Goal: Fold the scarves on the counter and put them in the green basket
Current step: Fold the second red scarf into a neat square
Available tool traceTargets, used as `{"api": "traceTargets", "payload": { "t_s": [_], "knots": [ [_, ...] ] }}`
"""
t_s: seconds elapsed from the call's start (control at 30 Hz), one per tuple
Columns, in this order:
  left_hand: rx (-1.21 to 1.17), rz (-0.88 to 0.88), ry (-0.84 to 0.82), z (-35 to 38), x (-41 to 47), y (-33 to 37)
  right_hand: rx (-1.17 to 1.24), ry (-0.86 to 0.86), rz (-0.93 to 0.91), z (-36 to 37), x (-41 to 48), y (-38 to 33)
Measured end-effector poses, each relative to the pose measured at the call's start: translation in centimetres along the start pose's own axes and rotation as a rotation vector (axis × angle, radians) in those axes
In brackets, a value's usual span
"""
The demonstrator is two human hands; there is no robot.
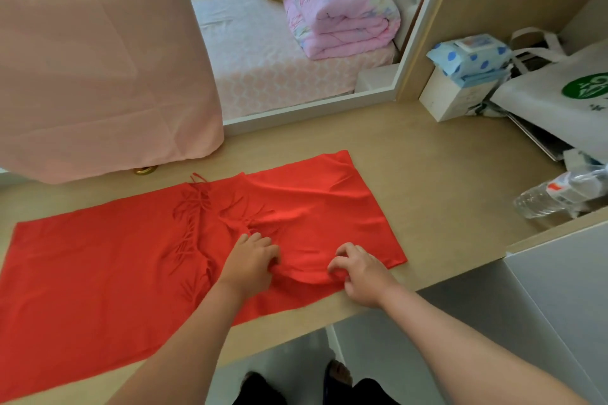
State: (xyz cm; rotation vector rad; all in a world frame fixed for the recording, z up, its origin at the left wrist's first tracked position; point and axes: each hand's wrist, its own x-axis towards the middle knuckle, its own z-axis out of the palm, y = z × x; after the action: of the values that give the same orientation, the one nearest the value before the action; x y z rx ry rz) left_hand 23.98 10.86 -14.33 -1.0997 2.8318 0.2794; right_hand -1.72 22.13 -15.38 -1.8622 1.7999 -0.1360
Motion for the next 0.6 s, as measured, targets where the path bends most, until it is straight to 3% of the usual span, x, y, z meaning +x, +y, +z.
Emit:
{"api": "traceTargets", "payload": {
  "t_s": [0.13, 0.23, 0.47, 0.6],
  "knots": [
    [0.063, -0.031, 0.088, 0.4, -4.4, 0.9, -0.006, 0.065, 0.063, -0.6, 0.0, 1.5],
    [0.128, -0.031, 0.045, 1.5, -6.3, 1.8, -0.126, 0.014, 0.087, -0.8, 0.0, 2.6],
    [0.13, -0.522, 0.03, 2.3, -8.2, 4.0, -0.437, -0.087, 0.055, -1.5, -0.1, 3.5],
    [0.06, -0.653, 0.069, 1.3, -7.3, 3.5, -0.429, -0.026, 0.079, -1.6, 0.1, 3.7]
  ]
}}
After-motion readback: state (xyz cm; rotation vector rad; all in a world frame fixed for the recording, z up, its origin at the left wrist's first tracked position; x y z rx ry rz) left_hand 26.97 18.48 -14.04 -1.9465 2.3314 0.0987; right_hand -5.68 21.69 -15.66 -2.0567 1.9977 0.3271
